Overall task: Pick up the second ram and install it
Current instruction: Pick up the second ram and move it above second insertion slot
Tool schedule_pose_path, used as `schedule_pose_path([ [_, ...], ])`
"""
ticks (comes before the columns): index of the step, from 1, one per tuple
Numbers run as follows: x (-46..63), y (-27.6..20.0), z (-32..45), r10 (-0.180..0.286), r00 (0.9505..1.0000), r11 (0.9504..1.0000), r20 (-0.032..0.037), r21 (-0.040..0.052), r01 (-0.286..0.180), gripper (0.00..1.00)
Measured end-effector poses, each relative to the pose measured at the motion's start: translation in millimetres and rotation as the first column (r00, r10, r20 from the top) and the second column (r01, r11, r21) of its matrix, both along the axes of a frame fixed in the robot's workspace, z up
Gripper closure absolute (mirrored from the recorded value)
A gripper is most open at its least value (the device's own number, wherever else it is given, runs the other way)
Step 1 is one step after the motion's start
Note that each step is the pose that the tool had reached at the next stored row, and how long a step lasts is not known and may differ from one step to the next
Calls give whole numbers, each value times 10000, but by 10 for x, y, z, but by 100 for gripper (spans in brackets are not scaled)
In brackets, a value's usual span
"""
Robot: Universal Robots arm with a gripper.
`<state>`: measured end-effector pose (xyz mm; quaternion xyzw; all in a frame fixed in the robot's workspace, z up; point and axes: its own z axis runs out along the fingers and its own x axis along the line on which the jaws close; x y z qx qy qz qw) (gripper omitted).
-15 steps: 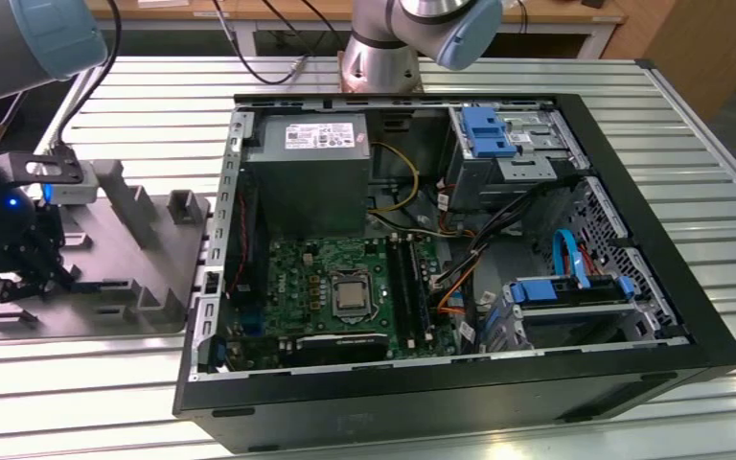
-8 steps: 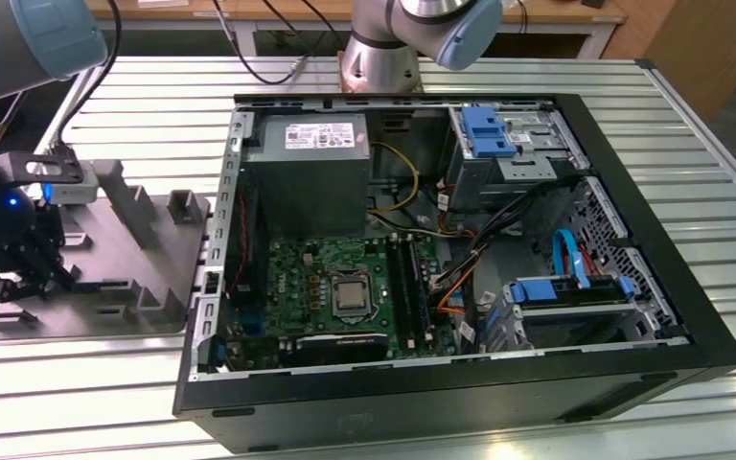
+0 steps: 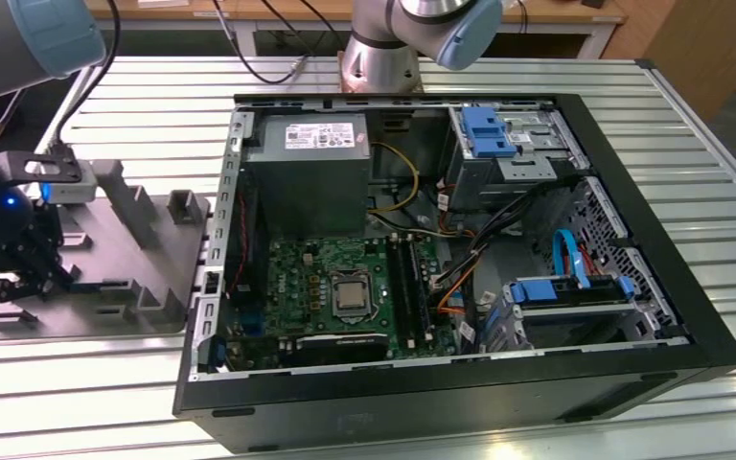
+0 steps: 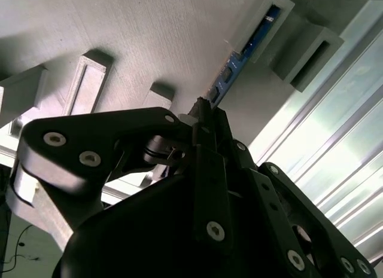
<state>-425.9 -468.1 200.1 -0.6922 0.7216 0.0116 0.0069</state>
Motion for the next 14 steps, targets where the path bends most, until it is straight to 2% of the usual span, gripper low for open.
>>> schedule_pose_path([
  [9, 0, -3, 0, 0, 10000, 10000, 1, 0, 0, 81],
  [10, 0, -3, 0, 0, 10000, 10000, 1, 0, 0, 83],
  [11, 0, -3, 0, 1, 10000, 10000, 0, 0, -1, 89],
  [14, 0, -4, 0, 0, 10000, 10000, 1, 0, 0, 89],
])
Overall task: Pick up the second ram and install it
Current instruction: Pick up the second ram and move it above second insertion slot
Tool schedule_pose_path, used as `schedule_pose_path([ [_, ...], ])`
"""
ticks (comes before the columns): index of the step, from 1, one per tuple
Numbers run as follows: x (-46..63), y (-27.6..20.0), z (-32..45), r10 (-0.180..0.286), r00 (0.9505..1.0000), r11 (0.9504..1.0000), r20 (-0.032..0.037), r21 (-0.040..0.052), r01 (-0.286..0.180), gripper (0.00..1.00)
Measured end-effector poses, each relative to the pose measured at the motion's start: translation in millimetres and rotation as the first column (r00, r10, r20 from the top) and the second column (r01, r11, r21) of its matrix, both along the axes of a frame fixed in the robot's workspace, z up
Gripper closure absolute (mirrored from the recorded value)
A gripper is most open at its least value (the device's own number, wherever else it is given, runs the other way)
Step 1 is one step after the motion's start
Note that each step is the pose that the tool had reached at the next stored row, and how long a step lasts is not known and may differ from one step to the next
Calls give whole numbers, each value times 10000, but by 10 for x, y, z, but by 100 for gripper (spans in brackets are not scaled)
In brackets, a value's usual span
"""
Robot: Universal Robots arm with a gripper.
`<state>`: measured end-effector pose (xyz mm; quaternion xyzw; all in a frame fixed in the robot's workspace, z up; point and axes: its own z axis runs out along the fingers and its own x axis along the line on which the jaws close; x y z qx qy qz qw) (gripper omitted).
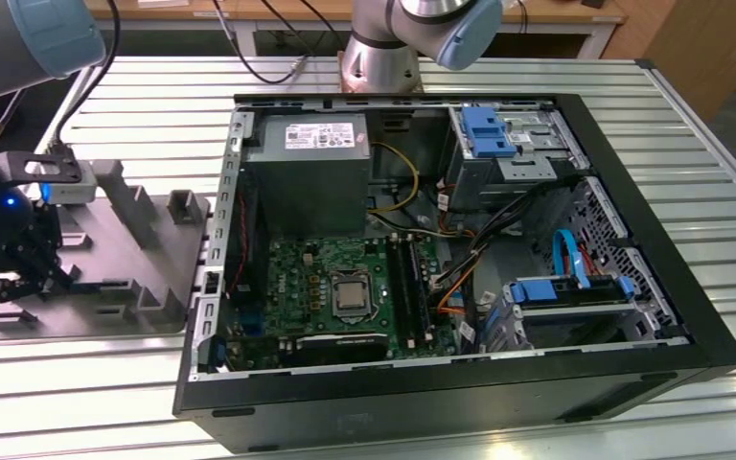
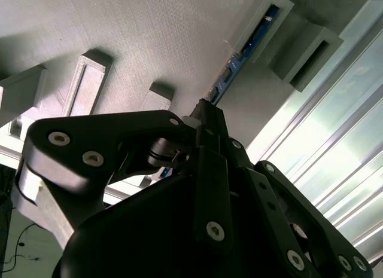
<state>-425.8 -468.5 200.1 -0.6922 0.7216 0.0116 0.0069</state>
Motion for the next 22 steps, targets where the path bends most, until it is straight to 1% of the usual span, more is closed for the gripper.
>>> schedule_pose_path([
  [8, 0, -1, 0, 0, 10000, 10000, 1, 1, 0, 89],
  [11, 0, -1, 26, 2, 10000, 10000, 0, -1, -2, 89],
  [22, 0, -1, 28, 3, 10000, 10000, 0, 0, -3, 89],
])
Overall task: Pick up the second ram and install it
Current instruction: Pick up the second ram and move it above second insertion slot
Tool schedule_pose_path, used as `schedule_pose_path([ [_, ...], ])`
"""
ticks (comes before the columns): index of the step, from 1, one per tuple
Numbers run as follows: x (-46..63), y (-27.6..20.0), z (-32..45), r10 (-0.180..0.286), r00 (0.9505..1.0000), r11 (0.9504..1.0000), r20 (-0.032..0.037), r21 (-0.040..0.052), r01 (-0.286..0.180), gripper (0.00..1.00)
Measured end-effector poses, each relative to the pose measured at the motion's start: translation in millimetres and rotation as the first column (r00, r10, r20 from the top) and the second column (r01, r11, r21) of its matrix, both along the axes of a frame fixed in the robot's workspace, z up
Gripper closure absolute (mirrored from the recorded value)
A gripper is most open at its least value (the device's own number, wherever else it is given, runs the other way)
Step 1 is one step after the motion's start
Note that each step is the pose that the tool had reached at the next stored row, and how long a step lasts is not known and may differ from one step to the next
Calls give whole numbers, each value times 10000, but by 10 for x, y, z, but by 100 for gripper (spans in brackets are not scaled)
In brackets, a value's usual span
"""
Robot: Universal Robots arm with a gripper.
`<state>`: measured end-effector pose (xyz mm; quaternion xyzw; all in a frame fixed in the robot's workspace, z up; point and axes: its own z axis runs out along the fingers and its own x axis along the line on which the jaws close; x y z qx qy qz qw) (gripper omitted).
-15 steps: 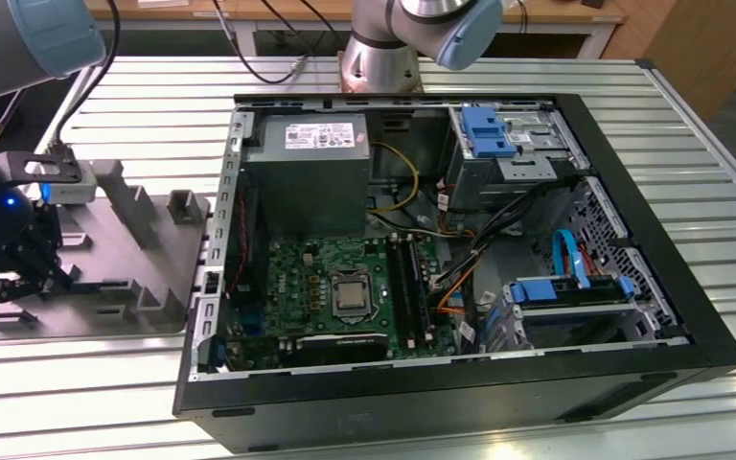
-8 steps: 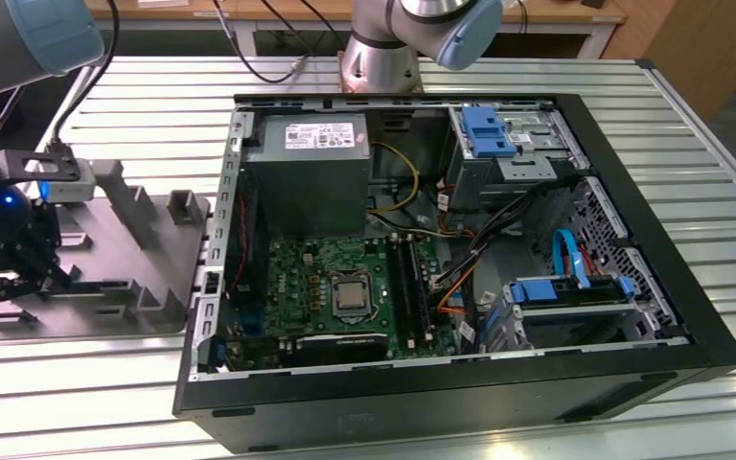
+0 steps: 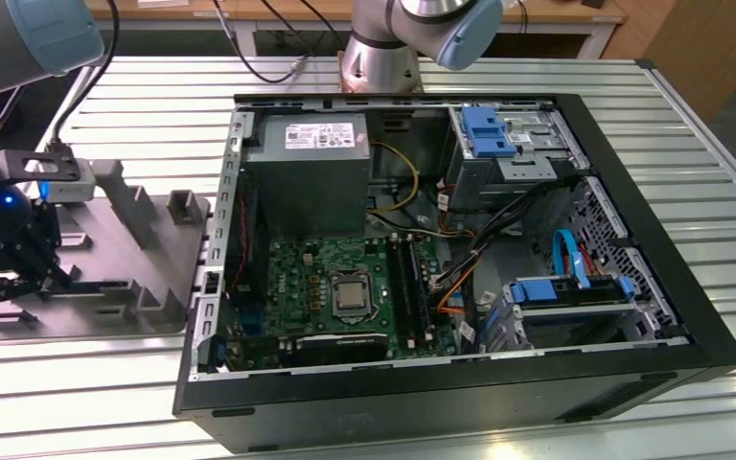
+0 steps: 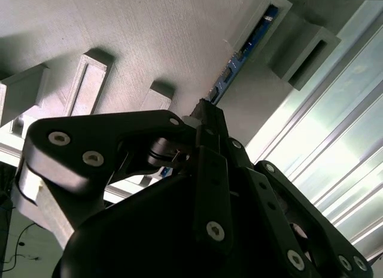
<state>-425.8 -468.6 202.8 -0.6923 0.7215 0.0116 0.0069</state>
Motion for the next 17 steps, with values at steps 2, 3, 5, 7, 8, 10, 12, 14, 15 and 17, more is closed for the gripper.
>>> schedule_pose_path([
  [2, 0, 0, 1, 0, 10000, 10000, 0, 0, 0, 89],
  [3, 0, 0, 1, 0, 10000, 10000, 0, -1, 0, 89],
  [5, 0, 0, 1, 0, 10000, 10000, 0, 0, 0, 89],
  [7, -1, -1, 28, 0, 10000, 10000, -4, -4, 0, 89],
  [8, 0, 0, 50, -1, 10000, 10000, -1, -1, 1, 89],
  [10, 0, 0, 109, -1, 10000, 10000, -1, -2, 1, 89],
  [12, 0, 0, 180, 0, 10000, 10000, 0, 0, 0, 89],
  [14, 0, 0, 250, -1, 10000, 10000, -1, -1, 1, 89],
  [15, 0, 0, 284, -1, 10000, 10000, -1, 0, 1, 89],
  [17, 0, 0, 325, 8, 10000, 10000, 7, 0, -8, 89],
])
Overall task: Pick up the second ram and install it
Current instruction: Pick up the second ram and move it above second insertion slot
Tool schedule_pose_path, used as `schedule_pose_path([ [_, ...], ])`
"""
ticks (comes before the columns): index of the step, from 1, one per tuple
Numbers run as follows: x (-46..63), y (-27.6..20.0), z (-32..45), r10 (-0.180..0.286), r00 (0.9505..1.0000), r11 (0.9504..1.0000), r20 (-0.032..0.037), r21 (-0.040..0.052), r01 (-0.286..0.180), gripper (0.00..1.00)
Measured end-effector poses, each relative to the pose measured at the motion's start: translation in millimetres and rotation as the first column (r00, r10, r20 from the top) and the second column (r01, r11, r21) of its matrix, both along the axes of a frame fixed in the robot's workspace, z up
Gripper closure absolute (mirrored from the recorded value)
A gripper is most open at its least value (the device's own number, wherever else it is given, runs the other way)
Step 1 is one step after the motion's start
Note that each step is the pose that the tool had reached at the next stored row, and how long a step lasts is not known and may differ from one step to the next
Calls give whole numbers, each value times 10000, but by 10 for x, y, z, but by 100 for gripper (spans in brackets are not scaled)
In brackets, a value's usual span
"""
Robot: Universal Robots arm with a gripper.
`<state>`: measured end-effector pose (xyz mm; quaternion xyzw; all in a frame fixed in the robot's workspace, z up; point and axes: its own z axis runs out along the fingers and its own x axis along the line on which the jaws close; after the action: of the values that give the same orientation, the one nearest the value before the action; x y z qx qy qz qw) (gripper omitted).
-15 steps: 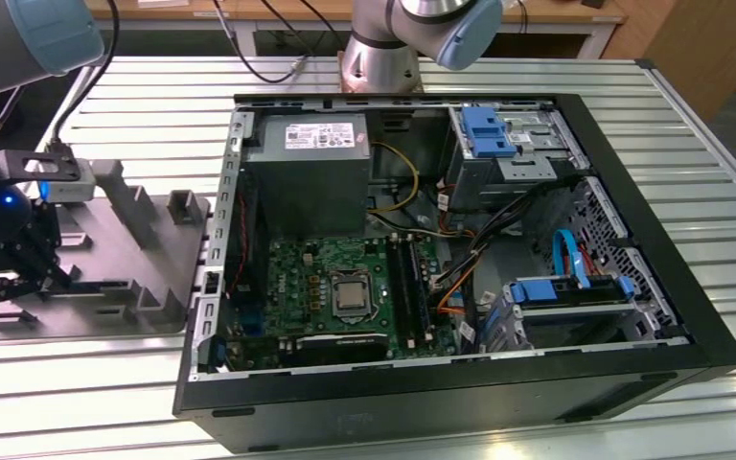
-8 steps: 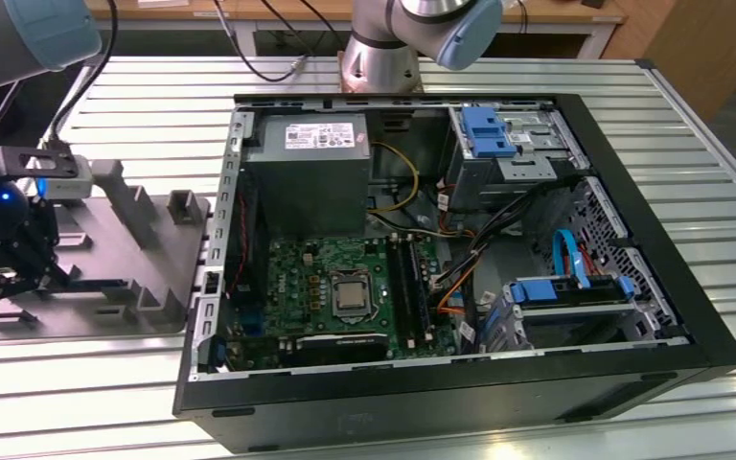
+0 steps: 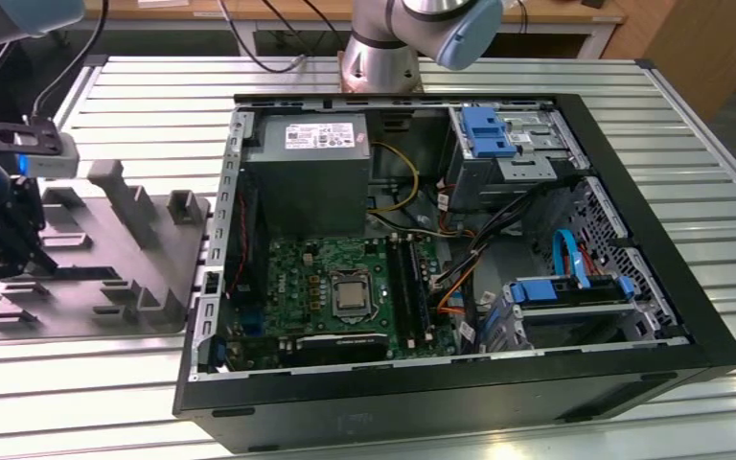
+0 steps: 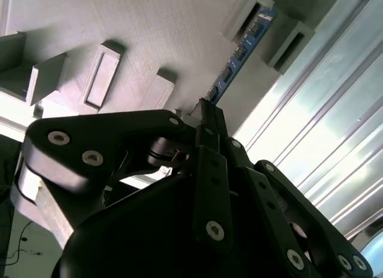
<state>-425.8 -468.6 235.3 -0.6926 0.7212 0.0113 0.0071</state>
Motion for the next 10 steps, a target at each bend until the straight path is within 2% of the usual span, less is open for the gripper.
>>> schedule_pose_path([
  [4, 0, 0, 32, 118, 9999, 9999, 18, 3, -118, 89],
  [10, 0, 0, 203, 140, 9999, 9999, 27, 3, -140, 89],
])
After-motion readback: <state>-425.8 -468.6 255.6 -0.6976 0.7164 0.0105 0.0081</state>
